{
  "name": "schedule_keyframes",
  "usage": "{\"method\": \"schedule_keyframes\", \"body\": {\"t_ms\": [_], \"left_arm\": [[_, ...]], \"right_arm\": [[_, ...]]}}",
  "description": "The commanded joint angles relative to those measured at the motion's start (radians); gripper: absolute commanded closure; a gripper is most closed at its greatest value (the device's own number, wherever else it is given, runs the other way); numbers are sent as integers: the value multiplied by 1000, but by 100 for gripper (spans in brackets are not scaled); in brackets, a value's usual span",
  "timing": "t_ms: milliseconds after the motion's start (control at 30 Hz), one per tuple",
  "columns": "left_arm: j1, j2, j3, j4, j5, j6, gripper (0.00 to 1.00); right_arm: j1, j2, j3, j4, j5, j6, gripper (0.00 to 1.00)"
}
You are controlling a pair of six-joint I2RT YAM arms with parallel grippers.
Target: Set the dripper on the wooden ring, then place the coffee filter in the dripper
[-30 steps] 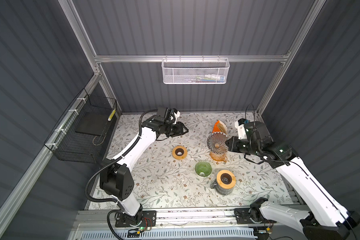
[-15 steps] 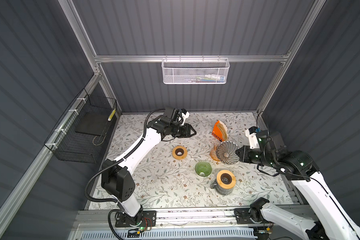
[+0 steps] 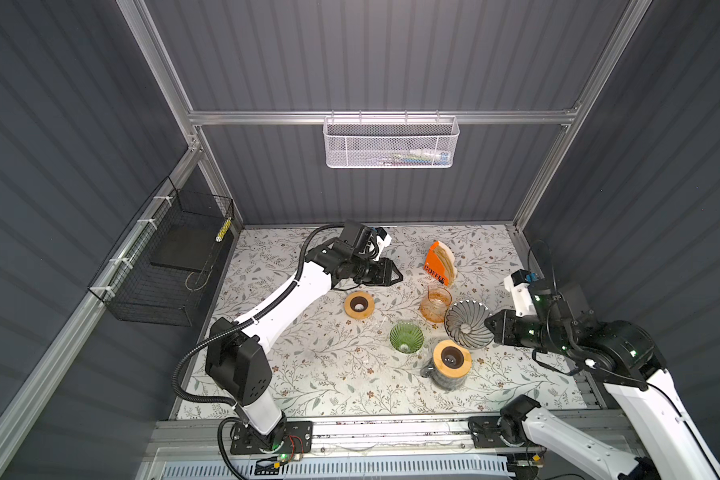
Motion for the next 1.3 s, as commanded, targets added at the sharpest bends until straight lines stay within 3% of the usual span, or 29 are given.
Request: {"method": "schedule_keyframes", "body": {"t_ms": [0,567,833,1267], "left_arm": [[-25,-14,-14,35,26,-17,56],[-141,-69,-113,71,59,-78,58],[-150,-95,-206,125,146,-100,59],[-156,-121,-223,144,233,-98,61]], "right_arm": [[-2,-24,-29,-26,-17,18,100],[-1,-77,-225,95,-101,63,100],[0,-72,-298,151,-106,83,100],[-2,-66,-373,188,-89,102,100]]}}
